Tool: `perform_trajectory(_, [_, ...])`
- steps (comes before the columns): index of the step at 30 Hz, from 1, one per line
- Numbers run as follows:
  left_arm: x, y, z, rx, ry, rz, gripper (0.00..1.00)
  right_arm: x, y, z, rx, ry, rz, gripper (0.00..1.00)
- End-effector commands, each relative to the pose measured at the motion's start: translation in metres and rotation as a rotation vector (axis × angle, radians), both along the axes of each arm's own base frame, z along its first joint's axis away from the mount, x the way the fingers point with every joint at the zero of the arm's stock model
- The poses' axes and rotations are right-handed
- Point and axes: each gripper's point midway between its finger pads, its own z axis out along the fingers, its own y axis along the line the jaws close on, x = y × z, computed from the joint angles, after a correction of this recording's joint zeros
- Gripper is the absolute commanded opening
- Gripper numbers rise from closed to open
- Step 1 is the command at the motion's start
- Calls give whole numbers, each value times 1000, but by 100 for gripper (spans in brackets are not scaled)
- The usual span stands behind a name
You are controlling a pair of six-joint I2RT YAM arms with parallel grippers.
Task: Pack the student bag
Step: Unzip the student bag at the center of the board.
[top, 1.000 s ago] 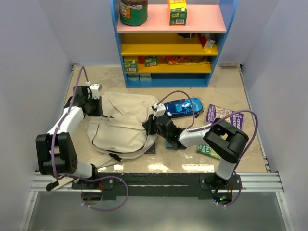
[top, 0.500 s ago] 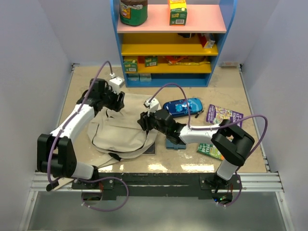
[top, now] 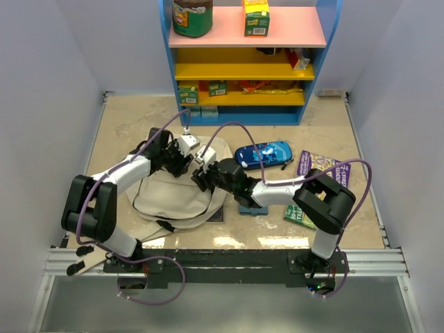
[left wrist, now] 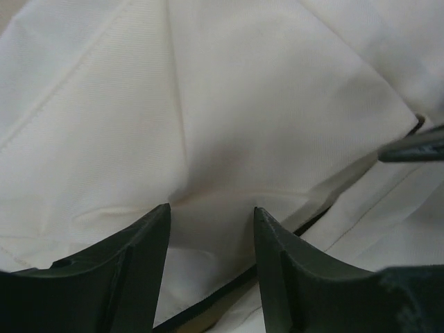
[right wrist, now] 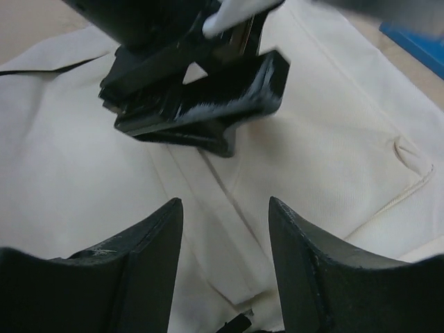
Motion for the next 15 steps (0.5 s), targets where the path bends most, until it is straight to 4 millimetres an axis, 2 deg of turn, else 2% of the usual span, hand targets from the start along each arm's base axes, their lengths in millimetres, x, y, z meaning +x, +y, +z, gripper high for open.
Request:
perform_trajectory(1, [-6, -5, -4, 39, -60, -183, 56, 10, 16, 15, -34, -103, 55, 56])
perform_trajectory(8, [-25, -4, -12, 50, -34, -335, 58, 3, 25, -5, -65, -79, 124, 59])
perform_trajectory(11, [-35, 0, -20, 55, 0, -399, 59, -10, 22, -10, -50, -56, 141, 59])
perform_trajectory(15, [-44, 5, -27, 54, 55, -442, 59, -39, 19, -25, -43, -18, 153, 59])
